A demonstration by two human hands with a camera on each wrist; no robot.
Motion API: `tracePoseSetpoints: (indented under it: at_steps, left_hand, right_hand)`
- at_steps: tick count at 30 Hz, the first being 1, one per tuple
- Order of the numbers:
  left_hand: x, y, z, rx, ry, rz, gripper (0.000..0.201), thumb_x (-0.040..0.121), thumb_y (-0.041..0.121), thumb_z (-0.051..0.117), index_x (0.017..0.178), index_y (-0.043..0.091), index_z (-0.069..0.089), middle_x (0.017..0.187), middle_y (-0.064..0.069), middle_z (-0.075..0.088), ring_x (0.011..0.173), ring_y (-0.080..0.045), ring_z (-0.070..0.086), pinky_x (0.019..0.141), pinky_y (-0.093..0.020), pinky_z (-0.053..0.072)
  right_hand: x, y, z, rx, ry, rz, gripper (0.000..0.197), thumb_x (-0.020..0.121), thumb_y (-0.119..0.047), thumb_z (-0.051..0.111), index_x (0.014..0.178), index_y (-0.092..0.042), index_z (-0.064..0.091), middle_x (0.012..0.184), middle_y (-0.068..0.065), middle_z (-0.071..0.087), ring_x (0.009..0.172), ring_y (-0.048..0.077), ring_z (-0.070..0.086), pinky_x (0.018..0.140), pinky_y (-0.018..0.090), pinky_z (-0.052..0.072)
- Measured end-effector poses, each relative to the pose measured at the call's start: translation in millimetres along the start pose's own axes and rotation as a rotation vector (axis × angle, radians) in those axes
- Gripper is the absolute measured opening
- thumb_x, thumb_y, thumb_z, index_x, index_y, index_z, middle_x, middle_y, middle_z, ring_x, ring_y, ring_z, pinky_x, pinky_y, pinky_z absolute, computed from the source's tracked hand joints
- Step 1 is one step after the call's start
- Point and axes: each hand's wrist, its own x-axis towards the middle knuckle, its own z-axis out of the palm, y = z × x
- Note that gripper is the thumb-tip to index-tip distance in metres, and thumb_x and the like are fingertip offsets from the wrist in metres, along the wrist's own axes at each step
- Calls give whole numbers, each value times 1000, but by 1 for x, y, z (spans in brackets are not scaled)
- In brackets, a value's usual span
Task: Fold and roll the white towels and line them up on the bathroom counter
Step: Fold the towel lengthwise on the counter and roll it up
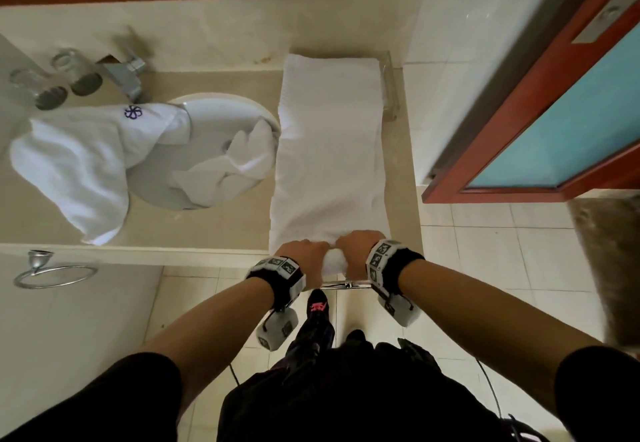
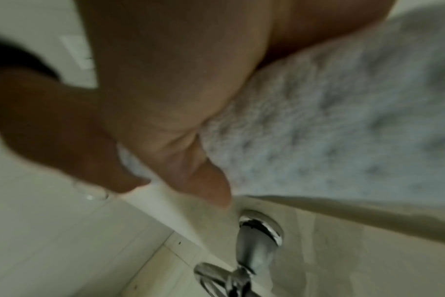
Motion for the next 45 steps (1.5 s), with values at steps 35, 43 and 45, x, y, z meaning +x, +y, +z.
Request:
tracePoseSetpoints:
  at_steps: [35, 43, 45]
  left_hand:
    - [11, -8, -23, 5, -148, -28, 43, 64, 36, 81, 103, 26, 65, 81, 5, 67, 69, -16, 63, 64, -25, 50]
    - [26, -33, -164, 30, 60, -88, 77, 64, 46, 82, 133, 28, 52, 120, 0, 62, 108, -25, 62, 92, -38, 51]
    - [25, -33, -210, 116, 220, -105, 67, 67, 45, 79, 127, 27, 56, 114, -2, 63, 103, -26, 63, 85, -35, 51]
  right_hand:
    - [4, 2, -25, 77, -126, -26, 59, 55, -35, 82, 108, -37, 57, 82, -5, 69, 72, 16, 67, 65, 29, 56]
    - [21, 23, -147, 75, 103, 99, 48, 55, -40, 87, 94, -27, 63, 90, -3, 70, 74, 18, 65, 68, 29, 54]
    - [21, 27, -188, 51, 289, 118, 49, 65, -37, 84, 107, -24, 62, 99, 1, 68, 86, 24, 66, 72, 31, 52]
